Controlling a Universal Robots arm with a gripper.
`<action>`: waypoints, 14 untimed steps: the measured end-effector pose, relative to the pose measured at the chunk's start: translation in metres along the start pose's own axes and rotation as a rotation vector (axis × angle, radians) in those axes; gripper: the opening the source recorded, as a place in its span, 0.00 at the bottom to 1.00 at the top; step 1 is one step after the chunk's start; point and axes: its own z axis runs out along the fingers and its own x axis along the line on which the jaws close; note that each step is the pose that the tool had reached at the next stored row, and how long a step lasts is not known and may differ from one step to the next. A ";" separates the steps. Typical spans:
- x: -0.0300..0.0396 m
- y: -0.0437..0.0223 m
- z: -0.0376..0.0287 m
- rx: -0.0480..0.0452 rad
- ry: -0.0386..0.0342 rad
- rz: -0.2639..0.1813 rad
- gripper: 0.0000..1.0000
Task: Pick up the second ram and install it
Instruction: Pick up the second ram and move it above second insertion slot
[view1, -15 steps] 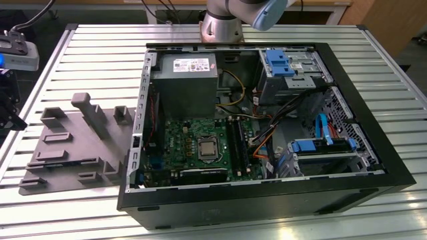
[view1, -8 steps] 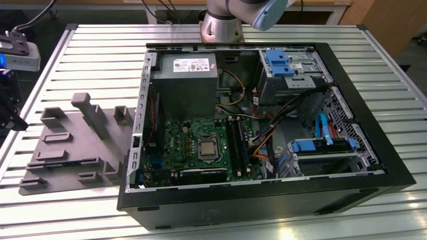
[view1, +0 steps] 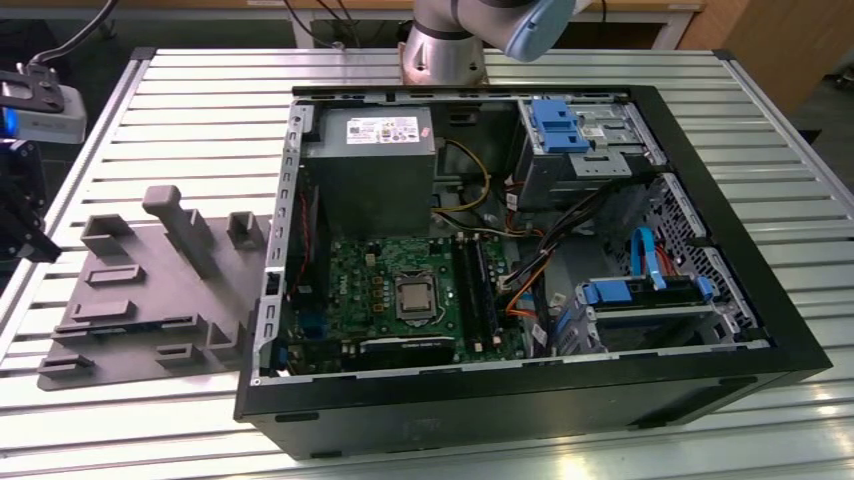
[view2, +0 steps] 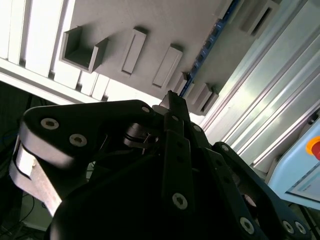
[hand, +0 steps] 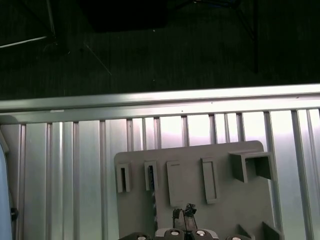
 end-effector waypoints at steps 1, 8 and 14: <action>0.0000 -0.0003 0.0001 0.0000 0.0000 0.000 0.11; 0.0001 -0.0022 0.0004 0.0001 0.0000 0.000 0.11; 0.0001 -0.0035 0.0008 0.0000 0.0000 0.000 0.11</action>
